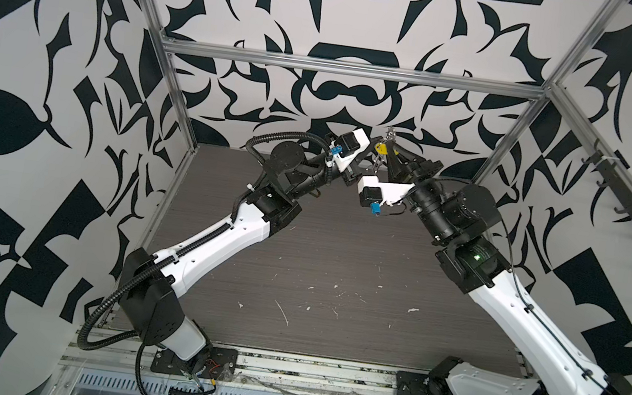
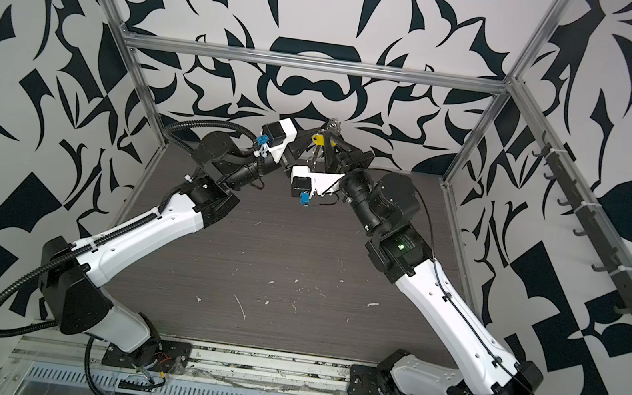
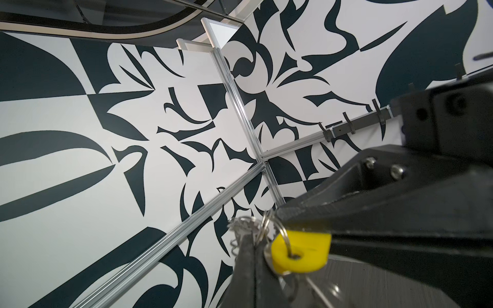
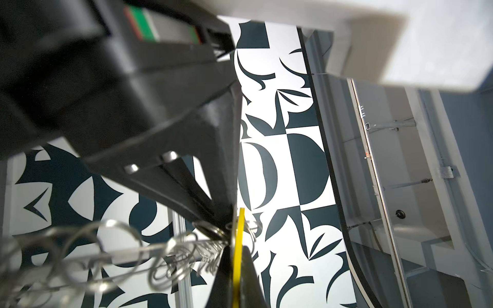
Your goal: Remove the keys from the keyring
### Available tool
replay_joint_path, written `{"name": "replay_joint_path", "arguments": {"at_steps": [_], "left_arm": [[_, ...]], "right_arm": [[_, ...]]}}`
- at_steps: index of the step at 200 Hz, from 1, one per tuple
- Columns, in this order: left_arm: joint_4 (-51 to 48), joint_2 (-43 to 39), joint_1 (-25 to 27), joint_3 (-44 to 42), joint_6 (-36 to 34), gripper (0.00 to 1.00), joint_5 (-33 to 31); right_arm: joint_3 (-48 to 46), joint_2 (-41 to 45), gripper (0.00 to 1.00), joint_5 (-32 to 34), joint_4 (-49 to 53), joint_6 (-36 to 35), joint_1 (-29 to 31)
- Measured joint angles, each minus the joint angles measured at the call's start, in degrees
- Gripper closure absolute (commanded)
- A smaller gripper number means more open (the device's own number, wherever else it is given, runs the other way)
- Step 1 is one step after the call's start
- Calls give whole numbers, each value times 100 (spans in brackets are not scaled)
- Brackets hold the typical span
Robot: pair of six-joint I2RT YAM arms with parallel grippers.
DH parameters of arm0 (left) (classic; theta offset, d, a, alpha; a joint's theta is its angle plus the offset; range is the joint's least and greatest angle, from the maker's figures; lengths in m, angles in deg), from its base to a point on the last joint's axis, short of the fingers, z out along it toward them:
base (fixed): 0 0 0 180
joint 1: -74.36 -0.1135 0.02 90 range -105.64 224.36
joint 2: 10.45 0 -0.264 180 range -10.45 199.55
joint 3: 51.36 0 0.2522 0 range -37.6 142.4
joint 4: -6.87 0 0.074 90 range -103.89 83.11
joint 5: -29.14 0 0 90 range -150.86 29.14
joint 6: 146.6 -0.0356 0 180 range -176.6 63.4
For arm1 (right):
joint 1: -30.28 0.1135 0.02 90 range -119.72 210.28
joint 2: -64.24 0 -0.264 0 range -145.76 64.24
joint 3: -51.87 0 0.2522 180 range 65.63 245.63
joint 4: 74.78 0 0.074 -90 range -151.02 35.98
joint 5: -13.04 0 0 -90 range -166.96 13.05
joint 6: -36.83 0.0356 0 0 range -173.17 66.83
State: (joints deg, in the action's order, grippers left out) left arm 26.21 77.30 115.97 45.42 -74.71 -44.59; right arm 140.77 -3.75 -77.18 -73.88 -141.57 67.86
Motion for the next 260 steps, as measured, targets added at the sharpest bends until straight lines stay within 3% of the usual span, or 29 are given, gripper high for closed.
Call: {"name": "replay_joint_path", "arguments": {"at_steps": [56,73,100,155,211,260], "left_arm": [[-83,26,0,46,11,100,24],[-94,39,0,52,11,100,28],[-122,46,-4,52,13,100,-20],[-125,50,-2,52,13,100,-59],[-179,50,26,52,11,100,15],[-162,46,42,52,11,100,72]], "right_arm": [[57,-9,100,-22,144,22,-26],[59,-9,88,-20,160,63,-33],[57,-9,78,-181,354,125,-2],[42,4,70,-459,586,195,66],[-339,291,69,-540,647,348,94],[-472,817,67,-658,1290,769,114]]}}
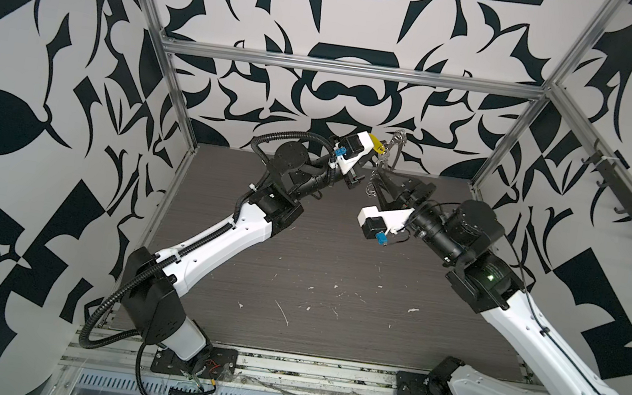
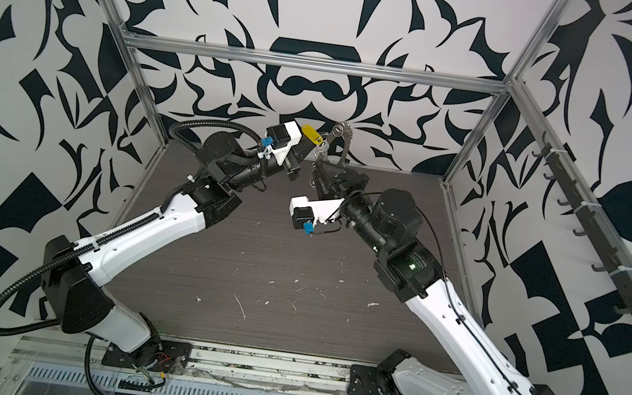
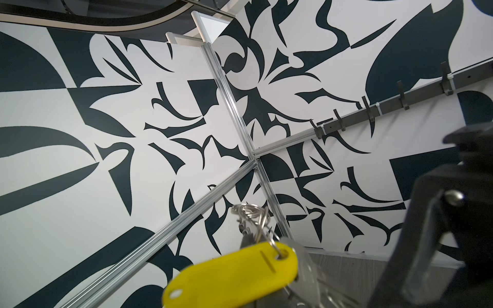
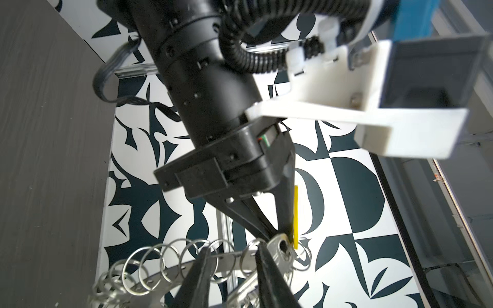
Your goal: Remove the keys from the keyring
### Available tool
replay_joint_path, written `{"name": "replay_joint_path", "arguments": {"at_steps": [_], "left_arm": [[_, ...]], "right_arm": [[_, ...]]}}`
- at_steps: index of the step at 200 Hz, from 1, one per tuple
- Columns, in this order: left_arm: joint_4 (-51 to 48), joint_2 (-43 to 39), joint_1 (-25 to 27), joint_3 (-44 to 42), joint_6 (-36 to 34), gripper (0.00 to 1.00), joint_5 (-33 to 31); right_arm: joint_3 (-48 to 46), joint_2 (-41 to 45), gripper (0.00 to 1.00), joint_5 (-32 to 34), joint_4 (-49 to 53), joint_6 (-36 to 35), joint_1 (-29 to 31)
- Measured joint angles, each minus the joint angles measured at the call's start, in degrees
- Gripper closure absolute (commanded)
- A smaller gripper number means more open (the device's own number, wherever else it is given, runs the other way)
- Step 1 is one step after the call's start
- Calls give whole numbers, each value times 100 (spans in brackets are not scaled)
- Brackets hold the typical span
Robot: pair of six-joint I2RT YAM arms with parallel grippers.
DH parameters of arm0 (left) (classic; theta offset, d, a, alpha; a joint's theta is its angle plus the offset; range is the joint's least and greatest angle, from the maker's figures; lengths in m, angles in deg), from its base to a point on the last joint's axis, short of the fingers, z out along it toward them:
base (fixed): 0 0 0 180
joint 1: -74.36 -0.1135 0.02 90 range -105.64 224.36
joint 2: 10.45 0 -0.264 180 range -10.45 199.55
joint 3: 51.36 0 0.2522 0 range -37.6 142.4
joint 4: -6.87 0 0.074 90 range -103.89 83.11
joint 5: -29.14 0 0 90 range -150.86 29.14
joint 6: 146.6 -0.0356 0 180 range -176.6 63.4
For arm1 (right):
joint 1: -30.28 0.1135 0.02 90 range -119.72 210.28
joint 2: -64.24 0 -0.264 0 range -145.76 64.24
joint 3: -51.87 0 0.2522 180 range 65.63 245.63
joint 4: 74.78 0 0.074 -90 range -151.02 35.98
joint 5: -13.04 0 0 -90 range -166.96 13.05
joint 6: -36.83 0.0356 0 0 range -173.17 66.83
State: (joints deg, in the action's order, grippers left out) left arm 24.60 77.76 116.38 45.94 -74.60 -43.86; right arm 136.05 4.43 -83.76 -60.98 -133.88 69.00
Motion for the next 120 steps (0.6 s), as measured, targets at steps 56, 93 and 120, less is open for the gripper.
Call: {"name": "replay_joint_path", "arguments": {"at_steps": [56,93,120], "left_arm": [[7,-157,0,-118,4,100,24],[42,-328,0,-334,22,100,50],[31,-407,0,-479,22,100,50]], "right_arm": [[719,186,67,-610,1086,992,-431],[1366,35,65,-1143,1545,1596,-850],[1733,-146,65,-1458,1849,1919,-898]]}}
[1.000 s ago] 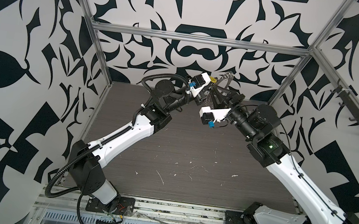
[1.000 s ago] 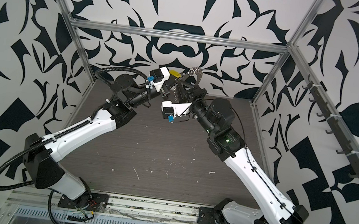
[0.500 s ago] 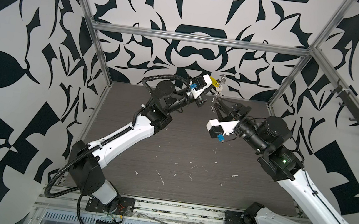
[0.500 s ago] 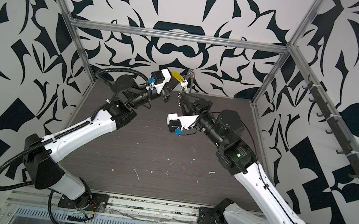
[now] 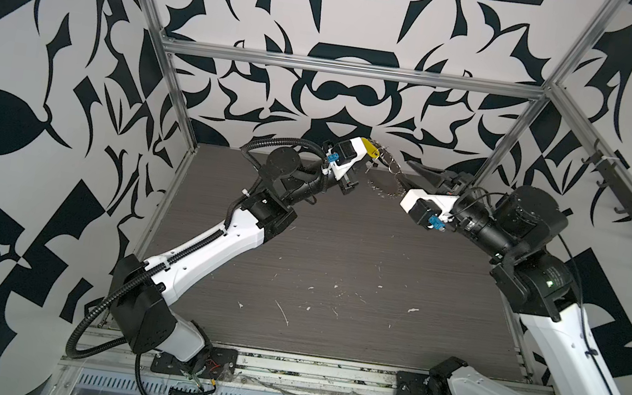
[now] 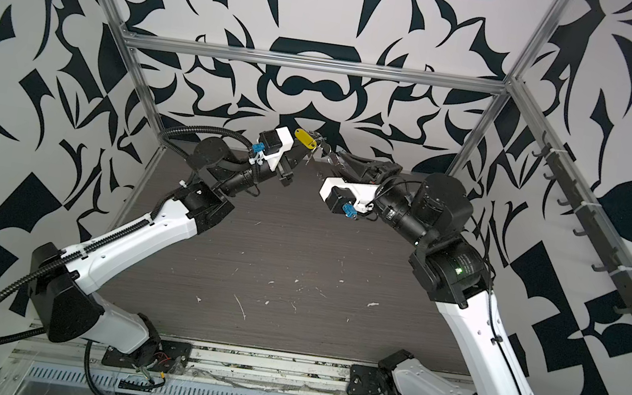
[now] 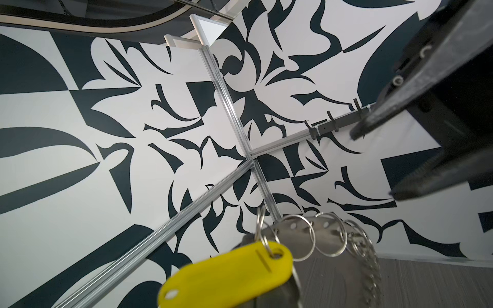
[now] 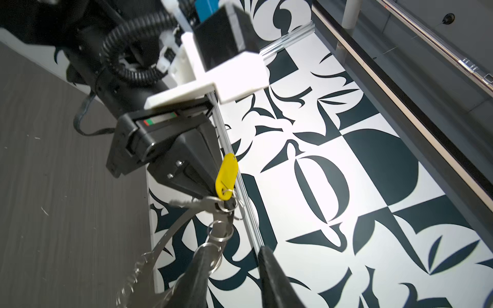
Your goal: Remove the keys from the keyring
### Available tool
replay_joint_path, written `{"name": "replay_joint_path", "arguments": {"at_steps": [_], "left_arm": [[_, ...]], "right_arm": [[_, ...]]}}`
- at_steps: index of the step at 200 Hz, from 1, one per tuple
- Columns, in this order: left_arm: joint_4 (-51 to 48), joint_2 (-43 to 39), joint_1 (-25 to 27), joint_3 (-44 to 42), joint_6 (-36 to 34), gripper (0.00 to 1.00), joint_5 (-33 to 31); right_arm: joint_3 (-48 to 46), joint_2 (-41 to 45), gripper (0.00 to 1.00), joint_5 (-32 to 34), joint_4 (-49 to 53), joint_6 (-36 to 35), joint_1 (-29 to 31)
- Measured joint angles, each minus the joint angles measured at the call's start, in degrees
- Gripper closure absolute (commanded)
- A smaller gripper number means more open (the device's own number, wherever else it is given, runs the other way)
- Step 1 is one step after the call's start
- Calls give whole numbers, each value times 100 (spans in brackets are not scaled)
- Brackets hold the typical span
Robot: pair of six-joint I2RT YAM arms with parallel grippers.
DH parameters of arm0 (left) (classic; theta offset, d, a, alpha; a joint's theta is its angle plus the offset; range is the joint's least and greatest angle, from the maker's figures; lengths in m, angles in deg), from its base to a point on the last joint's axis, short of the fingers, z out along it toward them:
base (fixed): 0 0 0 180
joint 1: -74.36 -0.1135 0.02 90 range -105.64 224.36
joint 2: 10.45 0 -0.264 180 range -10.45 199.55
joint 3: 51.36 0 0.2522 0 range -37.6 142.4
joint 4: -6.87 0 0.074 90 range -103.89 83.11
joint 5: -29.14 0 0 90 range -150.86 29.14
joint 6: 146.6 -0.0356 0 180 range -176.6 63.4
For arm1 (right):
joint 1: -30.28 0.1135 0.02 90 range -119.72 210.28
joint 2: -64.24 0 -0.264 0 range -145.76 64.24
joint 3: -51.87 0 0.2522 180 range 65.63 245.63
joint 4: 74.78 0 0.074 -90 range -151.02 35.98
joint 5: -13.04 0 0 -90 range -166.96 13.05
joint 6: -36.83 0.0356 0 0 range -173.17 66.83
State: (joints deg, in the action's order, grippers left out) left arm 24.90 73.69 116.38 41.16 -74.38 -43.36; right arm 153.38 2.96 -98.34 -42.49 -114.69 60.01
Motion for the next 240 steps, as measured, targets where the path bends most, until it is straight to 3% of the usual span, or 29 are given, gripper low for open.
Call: {"name": "replay_joint_path", "arguments": {"at_steps": [97,149,240], "left_arm": [[-33,-413,-81,-448,0,100,238],[-122,-901,-245,-828,4,100,505],[-254,-1305,-260,-1130,0,100,684]], "right_arm": [[2439,-1311,65,-1049,1799,785,-79],[2588,-1692,66,-1272,2479,885,-79],[2688,-1980,71,-1453,2699,957,-79]]}}
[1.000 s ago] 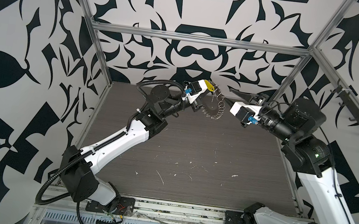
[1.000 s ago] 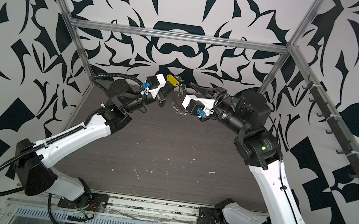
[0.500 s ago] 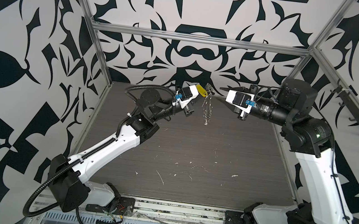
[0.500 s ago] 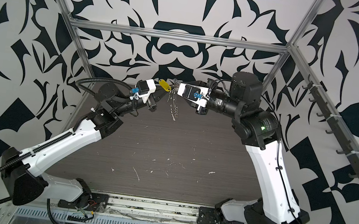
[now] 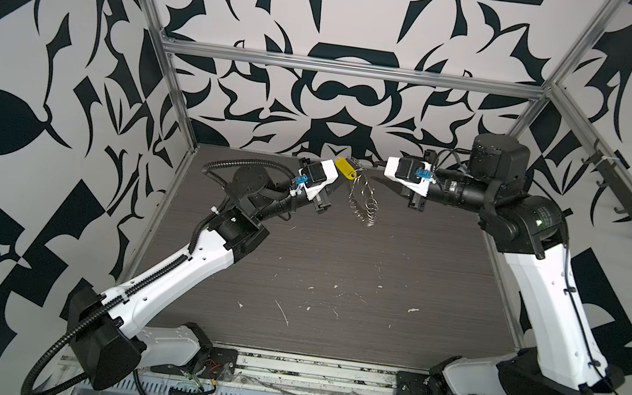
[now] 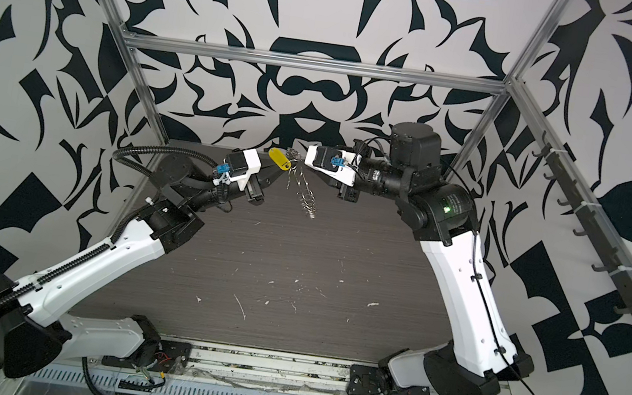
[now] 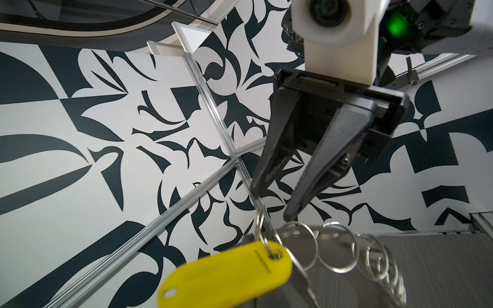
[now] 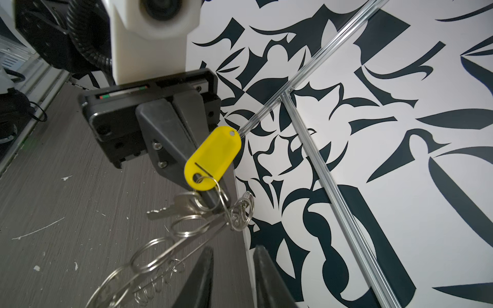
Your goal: Remove the keys from the keyring
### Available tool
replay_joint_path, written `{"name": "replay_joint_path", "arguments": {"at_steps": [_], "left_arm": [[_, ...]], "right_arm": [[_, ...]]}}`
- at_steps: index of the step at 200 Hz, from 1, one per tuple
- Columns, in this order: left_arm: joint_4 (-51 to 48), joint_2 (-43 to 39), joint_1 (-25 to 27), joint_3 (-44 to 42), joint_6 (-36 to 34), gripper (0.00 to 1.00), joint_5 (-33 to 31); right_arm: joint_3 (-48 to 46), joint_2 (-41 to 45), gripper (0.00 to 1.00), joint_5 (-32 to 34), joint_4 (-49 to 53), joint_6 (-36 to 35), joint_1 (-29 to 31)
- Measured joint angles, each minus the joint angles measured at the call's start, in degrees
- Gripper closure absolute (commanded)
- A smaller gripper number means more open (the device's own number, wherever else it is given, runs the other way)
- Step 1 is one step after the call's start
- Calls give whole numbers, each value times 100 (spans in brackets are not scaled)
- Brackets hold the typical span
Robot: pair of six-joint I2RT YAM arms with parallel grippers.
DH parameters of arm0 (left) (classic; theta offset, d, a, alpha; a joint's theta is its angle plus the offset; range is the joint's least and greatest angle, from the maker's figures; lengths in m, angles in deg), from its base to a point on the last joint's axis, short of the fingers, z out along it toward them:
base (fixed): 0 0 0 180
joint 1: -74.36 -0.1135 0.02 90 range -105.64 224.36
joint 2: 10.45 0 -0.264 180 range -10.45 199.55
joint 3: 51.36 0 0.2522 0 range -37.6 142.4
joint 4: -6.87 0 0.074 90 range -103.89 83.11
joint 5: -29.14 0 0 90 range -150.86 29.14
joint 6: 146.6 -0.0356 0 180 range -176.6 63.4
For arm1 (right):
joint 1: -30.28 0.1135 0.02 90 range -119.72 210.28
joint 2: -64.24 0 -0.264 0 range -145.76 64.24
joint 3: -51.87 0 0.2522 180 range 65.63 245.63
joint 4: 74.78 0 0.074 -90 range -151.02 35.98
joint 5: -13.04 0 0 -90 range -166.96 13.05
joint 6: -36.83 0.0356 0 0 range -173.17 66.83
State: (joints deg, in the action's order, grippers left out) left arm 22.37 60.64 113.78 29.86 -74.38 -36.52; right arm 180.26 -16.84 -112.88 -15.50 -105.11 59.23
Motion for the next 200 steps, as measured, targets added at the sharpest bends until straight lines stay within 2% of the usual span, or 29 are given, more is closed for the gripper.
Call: {"name": "replay_joint_path", "arguments": {"at_steps": [94,200], "left_arm": [[-122,-9,-4,0,2,100,63],[-153,-9,-15,0,-2,100,151]], "right_arm": [[52,-76,77,-247,9,138,9],[94,-319,82,-203,83,116,151]]}}
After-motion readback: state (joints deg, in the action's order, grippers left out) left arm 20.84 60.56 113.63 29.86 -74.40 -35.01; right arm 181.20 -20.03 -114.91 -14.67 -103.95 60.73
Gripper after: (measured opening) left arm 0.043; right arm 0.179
